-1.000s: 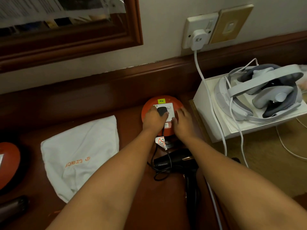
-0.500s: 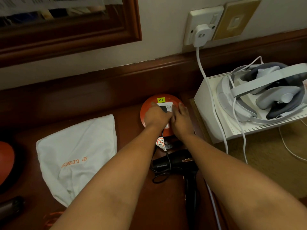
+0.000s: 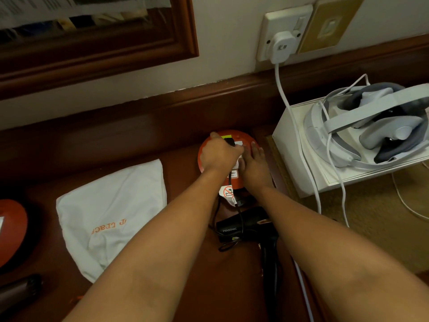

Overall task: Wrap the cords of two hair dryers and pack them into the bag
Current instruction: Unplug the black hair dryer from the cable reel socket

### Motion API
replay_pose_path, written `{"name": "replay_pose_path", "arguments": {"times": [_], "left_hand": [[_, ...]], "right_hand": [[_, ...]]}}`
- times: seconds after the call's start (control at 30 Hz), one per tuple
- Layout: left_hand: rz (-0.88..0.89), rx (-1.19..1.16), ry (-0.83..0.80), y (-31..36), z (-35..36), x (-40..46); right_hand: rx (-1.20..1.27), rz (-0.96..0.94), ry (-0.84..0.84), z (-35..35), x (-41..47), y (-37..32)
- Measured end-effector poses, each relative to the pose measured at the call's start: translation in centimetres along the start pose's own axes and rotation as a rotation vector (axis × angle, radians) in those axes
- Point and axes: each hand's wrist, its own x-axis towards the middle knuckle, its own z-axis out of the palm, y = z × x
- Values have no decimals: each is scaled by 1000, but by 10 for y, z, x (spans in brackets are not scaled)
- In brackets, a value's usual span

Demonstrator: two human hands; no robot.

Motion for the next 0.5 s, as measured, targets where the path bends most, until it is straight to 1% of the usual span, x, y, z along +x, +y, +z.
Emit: {"name": "replay_pose_path", "arguments": {"times": [0.13,0.27,0.3,0.4,0.5], "left_hand": [[-34,-86,-17,-18,-10,0],[-111,-302,-28,-52,-19,-8],[-136,-355,-28,-63,-21,-12],[-198,-475,-18,-101,-28,-29],[-245,-494,-29,-131,-30,-42]], "right_hand": [[-35,13,-37,-7,-2,-3],[-27,44,-73,-16,-4,-6],[16,59,-65,-17,-8,-7],[251,156,23,-19,-39,-13],[368,188,97,-14,-76,-7]]}}
